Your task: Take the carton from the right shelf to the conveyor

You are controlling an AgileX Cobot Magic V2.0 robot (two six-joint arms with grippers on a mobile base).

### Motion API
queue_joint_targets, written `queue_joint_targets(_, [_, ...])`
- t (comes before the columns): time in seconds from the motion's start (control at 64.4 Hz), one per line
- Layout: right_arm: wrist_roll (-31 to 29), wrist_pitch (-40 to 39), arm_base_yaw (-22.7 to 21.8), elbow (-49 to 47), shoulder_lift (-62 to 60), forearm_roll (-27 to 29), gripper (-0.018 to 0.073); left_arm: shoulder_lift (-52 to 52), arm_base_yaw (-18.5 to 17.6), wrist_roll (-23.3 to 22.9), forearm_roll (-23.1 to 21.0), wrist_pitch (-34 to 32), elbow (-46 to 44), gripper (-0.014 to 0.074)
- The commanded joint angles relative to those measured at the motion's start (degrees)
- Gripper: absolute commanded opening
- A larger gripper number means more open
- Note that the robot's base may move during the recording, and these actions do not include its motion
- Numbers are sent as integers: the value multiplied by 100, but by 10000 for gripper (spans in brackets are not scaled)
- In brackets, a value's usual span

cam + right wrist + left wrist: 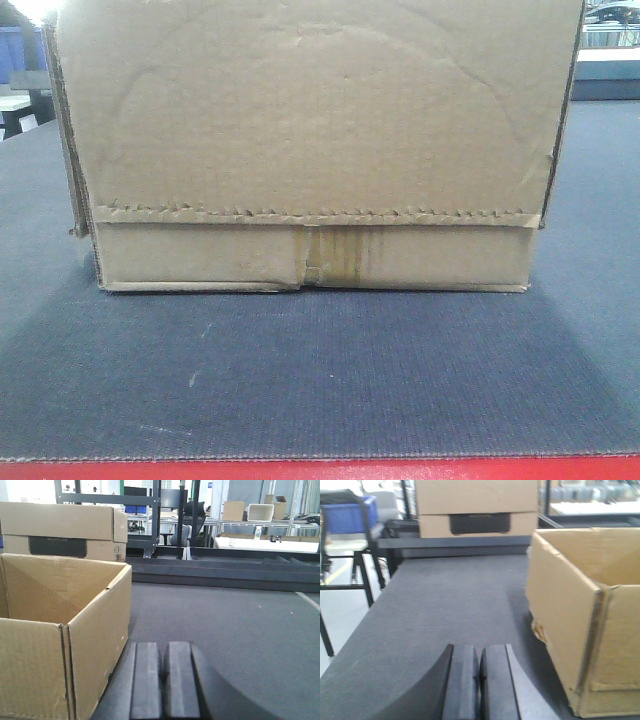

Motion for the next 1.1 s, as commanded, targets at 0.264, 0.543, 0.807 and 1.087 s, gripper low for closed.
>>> queue_joint_targets(0.264, [-17,-170,-32,-6,-38,-60,-58,-584,167,65,-228,-2186,2067,14])
queue_joint_targets(0.543, [-17,-170,-32,-6,-38,-60,-58,-584,167,65,-228,-2083,2067,14])
queue_joint_targets(0.807, [-17,-170,-32,-6,-38,-60,-58,-584,167,65,-228,-2083,2067,14])
queue_joint_targets(1.087, [-17,-181,-32,-6,-38,-60,-58,-584,167,65,-228,-2083,2067,14])
